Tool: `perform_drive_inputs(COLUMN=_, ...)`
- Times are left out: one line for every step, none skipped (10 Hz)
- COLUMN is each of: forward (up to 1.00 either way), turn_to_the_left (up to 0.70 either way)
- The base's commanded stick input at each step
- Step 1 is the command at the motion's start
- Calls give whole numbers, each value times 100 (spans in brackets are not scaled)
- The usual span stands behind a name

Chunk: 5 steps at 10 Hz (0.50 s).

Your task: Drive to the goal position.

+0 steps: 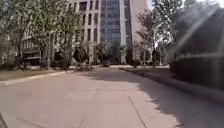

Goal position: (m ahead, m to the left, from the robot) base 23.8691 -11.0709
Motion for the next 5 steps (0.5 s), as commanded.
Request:
perform_drive_inputs(forward=70, turn_to_the_left=0)
perform_drive_inputs(forward=70, turn_to_the_left=0)
perform_drive_inputs(forward=70, turn_to_the_left=0)
perform_drive_inputs(forward=70, turn_to_the_left=0)
perform_drive_inputs(forward=70, turn_to_the_left=0)
